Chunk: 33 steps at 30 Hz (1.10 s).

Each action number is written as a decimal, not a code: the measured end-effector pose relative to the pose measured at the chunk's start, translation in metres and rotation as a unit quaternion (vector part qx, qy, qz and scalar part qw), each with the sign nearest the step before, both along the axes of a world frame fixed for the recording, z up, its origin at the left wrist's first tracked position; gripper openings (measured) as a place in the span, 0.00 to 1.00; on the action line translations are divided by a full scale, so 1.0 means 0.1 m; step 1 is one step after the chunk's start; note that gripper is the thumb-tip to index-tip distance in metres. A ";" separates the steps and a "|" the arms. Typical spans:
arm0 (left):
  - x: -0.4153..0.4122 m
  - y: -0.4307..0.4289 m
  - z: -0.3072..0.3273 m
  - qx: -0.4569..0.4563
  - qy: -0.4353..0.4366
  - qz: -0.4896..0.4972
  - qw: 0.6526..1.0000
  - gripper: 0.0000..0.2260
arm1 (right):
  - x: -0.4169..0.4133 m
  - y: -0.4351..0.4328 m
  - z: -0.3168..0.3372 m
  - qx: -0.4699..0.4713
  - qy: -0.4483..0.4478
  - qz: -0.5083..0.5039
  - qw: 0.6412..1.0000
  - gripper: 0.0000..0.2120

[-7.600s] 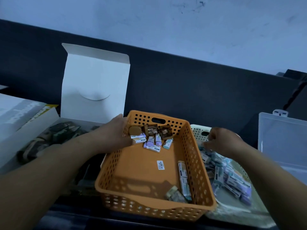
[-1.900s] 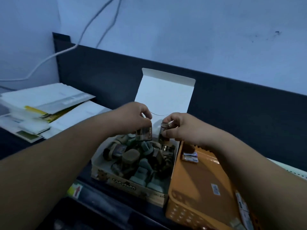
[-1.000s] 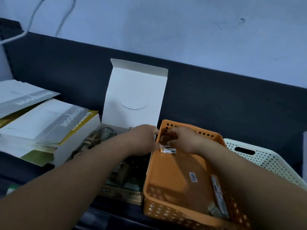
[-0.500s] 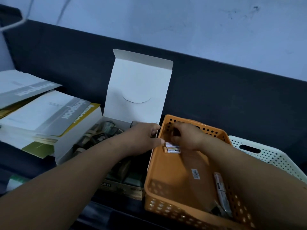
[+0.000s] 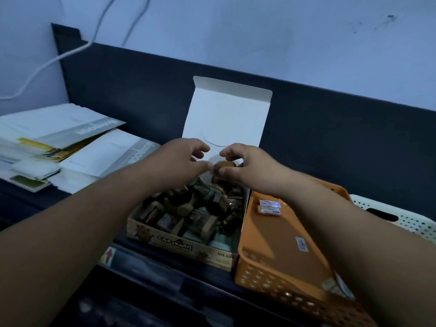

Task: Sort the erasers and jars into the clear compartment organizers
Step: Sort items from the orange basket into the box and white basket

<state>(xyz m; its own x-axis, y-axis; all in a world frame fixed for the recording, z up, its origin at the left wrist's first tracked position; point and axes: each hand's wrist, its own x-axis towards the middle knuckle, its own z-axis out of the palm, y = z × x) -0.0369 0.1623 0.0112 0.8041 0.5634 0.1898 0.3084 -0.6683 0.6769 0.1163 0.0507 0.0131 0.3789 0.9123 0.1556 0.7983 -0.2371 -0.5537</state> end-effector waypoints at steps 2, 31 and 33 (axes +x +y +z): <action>-0.04 -0.01 0.01 -0.008 -0.011 0.003 1.000 0.19 | 0.01 -0.01 -0.02 -0.003 0.014 0.000 1.000 0.19; 1.10 -1.39 -0.42 -0.019 0.418 -0.324 0.848 0.13 | 0.25 -1.63 -0.25 -0.452 -0.035 0.050 0.890 0.18; 1.07 -1.35 -0.38 -0.008 0.410 -0.320 0.854 0.15 | 0.31 -1.60 -0.26 -0.431 -0.020 0.029 0.902 0.17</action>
